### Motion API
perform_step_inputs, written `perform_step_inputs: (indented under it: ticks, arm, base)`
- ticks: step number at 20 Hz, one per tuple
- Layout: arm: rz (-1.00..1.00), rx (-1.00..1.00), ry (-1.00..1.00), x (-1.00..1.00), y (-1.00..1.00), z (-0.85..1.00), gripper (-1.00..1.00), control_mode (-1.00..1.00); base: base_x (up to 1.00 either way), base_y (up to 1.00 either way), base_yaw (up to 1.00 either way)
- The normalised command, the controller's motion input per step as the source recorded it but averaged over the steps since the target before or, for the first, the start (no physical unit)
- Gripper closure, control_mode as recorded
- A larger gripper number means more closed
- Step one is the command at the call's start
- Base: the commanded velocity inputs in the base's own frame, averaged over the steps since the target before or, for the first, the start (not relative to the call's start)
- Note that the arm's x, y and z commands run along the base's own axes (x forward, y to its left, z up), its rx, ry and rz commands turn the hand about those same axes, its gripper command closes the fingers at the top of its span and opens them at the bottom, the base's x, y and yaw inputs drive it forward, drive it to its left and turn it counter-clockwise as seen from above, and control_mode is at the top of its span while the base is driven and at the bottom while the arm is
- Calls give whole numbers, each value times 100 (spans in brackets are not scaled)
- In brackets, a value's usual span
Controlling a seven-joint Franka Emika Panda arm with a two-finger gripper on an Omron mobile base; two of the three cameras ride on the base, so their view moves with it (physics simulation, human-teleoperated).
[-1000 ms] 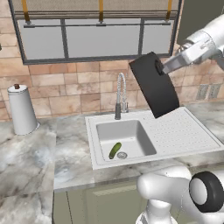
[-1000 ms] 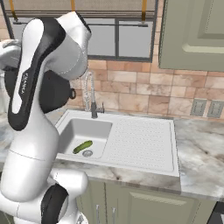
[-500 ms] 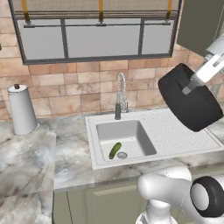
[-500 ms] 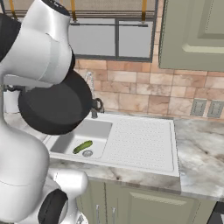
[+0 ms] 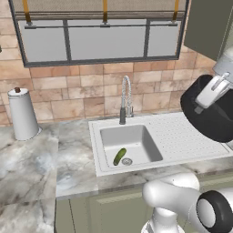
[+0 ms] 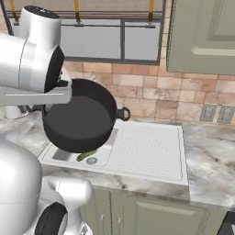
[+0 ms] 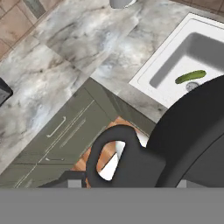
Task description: Dump the cucumber from the pot into the sink. Then turn on the water and wash the cucumber. Then turn off the water and put the cucumber back in the pot.
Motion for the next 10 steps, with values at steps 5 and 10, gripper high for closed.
perform_step_inputs:
  ticks: [5, 10]
  arm:
    - [-3, -9, 0, 0, 6, -37, 100, -100]
    - [0, -2, 1, 1, 46, -39, 100, -100]
  base:
    - [0, 0, 0]
    - [0, 0, 0]
